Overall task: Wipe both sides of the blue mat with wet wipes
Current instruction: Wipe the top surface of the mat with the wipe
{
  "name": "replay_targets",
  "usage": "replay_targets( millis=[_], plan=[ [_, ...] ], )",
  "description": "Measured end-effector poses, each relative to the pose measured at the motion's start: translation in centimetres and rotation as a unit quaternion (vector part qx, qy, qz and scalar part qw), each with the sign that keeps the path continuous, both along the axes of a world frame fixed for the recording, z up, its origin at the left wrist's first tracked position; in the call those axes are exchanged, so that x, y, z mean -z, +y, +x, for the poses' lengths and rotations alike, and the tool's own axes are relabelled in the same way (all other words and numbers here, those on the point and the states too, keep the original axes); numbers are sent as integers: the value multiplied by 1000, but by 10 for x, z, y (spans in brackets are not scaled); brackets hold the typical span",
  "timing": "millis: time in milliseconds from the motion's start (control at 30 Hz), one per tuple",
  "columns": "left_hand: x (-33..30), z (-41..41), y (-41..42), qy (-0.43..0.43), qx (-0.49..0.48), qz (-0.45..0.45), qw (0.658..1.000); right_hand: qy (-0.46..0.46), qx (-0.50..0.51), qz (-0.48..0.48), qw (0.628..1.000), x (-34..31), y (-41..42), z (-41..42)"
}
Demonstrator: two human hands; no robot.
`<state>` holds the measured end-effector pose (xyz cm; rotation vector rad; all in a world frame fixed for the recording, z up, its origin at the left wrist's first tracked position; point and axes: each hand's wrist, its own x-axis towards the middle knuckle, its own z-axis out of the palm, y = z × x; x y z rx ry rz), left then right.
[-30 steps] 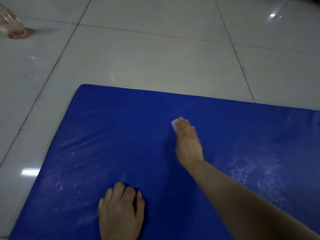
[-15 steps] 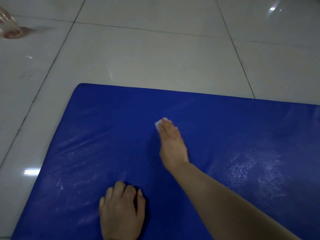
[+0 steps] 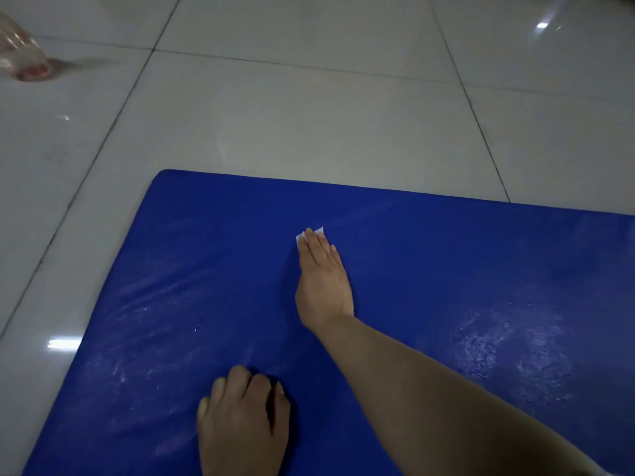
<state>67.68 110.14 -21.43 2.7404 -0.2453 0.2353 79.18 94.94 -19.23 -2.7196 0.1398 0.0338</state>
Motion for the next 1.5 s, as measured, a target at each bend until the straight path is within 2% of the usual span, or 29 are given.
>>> replay_targets(
  millis=[200, 333, 467, 567, 633, 700, 800, 867, 933, 1067, 1167, 1233, 1300, 1400, 1500],
  plan=[
    [-9, 23, 4, -44, 27, -46, 998, -4, -5, 2, 1000, 0, 0, 0],
    [-17, 62, -10, 7, -57, -41, 998, -3, -6, 0, 1000, 2, 0, 0],
    [-1, 70, -15, 53, 9, 11, 999, -9, -7, 6, 1000, 5, -1, 1],
    [1, 71, -14, 58, 2, 6, 998, 2, -21, 5, 1000, 5, -2, 2],
    [-1, 74, -14, 56, 4, -3, 998, -33, -21, -46, 998, 5, -12, 4],
    [0, 76, -15, 55, 12, 0, 998, -39, 23, -86, 995, 4, -35, 8],
    [1, 77, -14, 49, 18, 2, 999, 0, 159, -65, 985, 1, -68, 24],
    [1, 77, -16, 42, 14, -5, 999, -11, 192, -74, 979, 3, -64, 42],
    [0, 78, -17, 40, 7, -8, 999, -19, 153, -75, 985, 4, -42, 64],
    [1, 80, -17, 45, 7, 3, 999, 6, -30, -65, 997, 3, 6, 102],
    [3, 81, -16, 41, 6, 3, 999, 22, -143, -71, 987, -3, 3, 117],
    [2, 81, -17, 41, 4, 6, 999, 28, -175, -79, 981, -8, -21, 116],
    [1, 82, -18, 40, 2, 6, 999, 34, -146, -79, 985, -13, -55, 109],
    [1, 83, -18, 36, 1, 5, 999, 45, -37, -109, 992, -18, -100, 95],
    [2, 82, -19, 37, -1, 3, 999, 59, 67, -152, 984, -15, -93, 104]
  ],
)
